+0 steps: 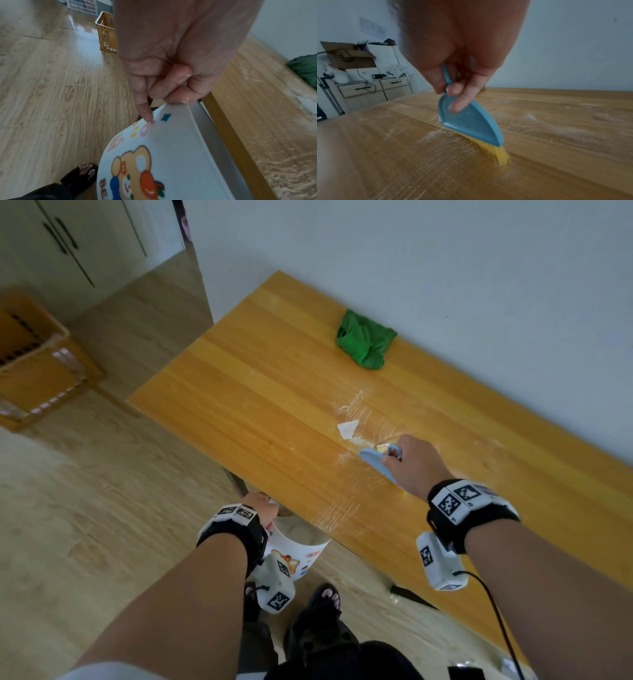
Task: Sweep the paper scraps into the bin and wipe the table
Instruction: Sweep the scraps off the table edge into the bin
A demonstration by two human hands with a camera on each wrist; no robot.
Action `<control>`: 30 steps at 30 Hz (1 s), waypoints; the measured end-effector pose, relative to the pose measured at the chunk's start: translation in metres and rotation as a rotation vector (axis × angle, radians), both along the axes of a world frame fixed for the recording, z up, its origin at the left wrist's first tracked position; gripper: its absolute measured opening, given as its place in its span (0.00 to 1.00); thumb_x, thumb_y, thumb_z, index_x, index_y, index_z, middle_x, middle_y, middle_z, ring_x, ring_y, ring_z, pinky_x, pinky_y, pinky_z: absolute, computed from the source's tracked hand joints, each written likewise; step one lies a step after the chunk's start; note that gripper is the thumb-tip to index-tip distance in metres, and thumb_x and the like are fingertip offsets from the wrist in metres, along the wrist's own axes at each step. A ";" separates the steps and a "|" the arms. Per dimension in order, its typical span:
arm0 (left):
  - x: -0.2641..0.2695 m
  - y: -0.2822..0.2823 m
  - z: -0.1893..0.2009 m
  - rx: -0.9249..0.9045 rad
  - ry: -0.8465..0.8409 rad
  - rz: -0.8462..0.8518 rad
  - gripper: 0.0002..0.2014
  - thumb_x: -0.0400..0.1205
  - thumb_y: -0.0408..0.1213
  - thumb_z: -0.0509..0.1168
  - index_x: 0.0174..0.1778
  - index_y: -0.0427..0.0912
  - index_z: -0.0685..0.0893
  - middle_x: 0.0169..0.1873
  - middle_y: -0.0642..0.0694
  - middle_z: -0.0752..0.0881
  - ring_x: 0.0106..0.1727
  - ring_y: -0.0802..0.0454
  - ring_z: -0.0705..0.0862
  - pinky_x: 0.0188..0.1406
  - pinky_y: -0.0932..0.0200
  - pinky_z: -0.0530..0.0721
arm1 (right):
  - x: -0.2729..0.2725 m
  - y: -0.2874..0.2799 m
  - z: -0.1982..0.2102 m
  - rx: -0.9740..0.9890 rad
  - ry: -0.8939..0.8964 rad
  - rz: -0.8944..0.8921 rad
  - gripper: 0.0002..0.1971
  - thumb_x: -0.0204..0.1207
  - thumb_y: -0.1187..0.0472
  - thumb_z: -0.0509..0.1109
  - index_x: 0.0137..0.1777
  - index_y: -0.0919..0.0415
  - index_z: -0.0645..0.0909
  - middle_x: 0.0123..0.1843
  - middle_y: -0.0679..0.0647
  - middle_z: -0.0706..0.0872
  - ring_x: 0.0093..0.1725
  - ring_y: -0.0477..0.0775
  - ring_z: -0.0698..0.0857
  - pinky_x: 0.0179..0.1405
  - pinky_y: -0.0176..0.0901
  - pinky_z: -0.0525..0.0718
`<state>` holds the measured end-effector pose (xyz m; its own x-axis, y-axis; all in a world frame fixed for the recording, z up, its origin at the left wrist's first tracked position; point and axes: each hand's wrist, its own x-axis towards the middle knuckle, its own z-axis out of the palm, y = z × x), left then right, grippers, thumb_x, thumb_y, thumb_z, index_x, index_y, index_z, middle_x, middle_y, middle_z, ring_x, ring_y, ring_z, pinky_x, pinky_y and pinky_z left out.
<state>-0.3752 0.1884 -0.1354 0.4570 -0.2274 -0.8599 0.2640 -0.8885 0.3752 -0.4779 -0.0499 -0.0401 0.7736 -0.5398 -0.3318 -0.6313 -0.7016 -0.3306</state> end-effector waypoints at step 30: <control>0.003 0.003 -0.005 -0.014 0.031 -0.048 0.28 0.86 0.31 0.55 0.84 0.38 0.58 0.57 0.29 0.87 0.40 0.40 0.84 0.63 0.42 0.85 | -0.021 -0.022 0.015 -0.196 -0.086 -0.343 0.24 0.82 0.62 0.61 0.24 0.61 0.61 0.20 0.54 0.65 0.19 0.54 0.63 0.20 0.38 0.59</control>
<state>-0.3720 0.1910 -0.1400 0.4182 -0.2607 -0.8701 0.2326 -0.8952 0.3801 -0.4991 -0.0719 -0.0253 0.5577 -0.8184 -0.1387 -0.8159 -0.5097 -0.2729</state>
